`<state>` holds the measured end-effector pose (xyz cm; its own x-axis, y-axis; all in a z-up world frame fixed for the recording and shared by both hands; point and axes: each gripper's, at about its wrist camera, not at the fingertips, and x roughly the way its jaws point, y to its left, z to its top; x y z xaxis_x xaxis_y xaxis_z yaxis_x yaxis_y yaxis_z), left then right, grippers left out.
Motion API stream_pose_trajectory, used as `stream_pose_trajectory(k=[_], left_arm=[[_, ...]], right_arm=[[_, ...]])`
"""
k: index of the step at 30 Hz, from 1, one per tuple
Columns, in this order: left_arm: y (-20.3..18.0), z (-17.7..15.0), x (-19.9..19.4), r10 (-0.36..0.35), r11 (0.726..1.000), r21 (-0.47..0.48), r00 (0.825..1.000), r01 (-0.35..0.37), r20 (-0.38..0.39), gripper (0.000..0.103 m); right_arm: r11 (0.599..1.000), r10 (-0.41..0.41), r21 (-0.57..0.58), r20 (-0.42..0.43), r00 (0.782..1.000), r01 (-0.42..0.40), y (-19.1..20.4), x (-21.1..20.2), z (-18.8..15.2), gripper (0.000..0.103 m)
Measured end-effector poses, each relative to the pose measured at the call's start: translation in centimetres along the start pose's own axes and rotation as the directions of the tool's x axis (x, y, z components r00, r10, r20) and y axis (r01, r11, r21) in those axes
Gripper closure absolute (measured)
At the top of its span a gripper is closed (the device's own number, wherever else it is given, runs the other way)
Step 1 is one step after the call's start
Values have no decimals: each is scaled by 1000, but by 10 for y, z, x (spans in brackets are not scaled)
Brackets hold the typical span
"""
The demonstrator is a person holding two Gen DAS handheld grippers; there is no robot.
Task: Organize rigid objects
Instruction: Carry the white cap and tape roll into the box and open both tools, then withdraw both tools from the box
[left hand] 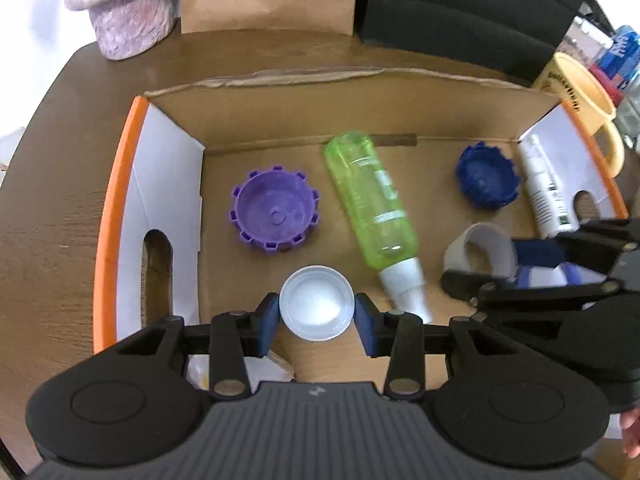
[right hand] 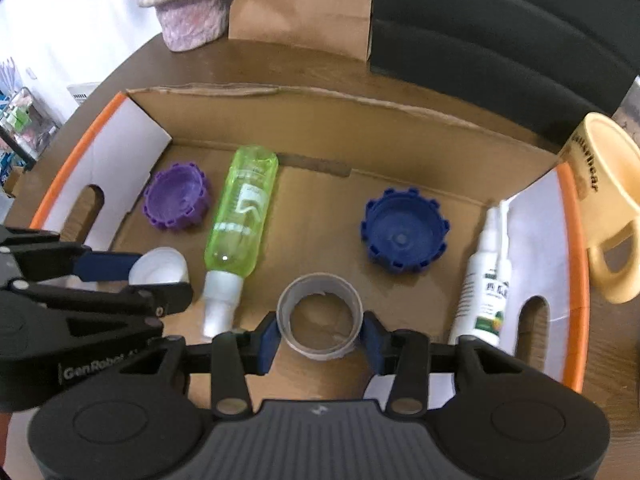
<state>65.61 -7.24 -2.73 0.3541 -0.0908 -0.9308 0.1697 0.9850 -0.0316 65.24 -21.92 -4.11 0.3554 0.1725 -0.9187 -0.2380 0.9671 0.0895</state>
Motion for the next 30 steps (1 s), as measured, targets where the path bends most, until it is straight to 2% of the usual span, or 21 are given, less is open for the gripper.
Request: stream_pose_trajectory(k=[4,5,7,13,16,18,21,24,30], left_arm=[[2,0,-1,34,999,4,999,-34,13,61],[4,0,-1,34,999,-3,999,-33,11,61],[7,0,-4,28,999,-16,1000,-27,13,57],[10,-4,-42,33,999,-35,995,-30,92,41],[10,-5,-77,46,998,-42,984,-39,174,32],[11,-8,-103,42,998,-45,973,-33,229,30],[11,-13,-138,45,999,-39,957,-36,285,26],[7,-20,-160,62,998,-31,949,-55,310,26],[7,-32,-175,64,998,-31,946,-57,318,26]], right_arm=[[1000,-18,3,17,1000,18,0,2,-2,40],[1000,-16,8,22,1000,16,-1,2,-2,39],[1000,-1,24,36,999,0,-2,-1,-4,38],[1000,-11,26,93,996,9,-1,-38,-6,30],[999,-25,23,145,989,22,3,-73,-7,29],[999,-34,19,176,984,32,4,-97,-8,29],[999,-46,26,227,973,41,4,-130,-10,22],[998,-57,38,269,961,48,2,-157,-14,20],[997,-68,56,291,954,54,2,-177,-26,20]])
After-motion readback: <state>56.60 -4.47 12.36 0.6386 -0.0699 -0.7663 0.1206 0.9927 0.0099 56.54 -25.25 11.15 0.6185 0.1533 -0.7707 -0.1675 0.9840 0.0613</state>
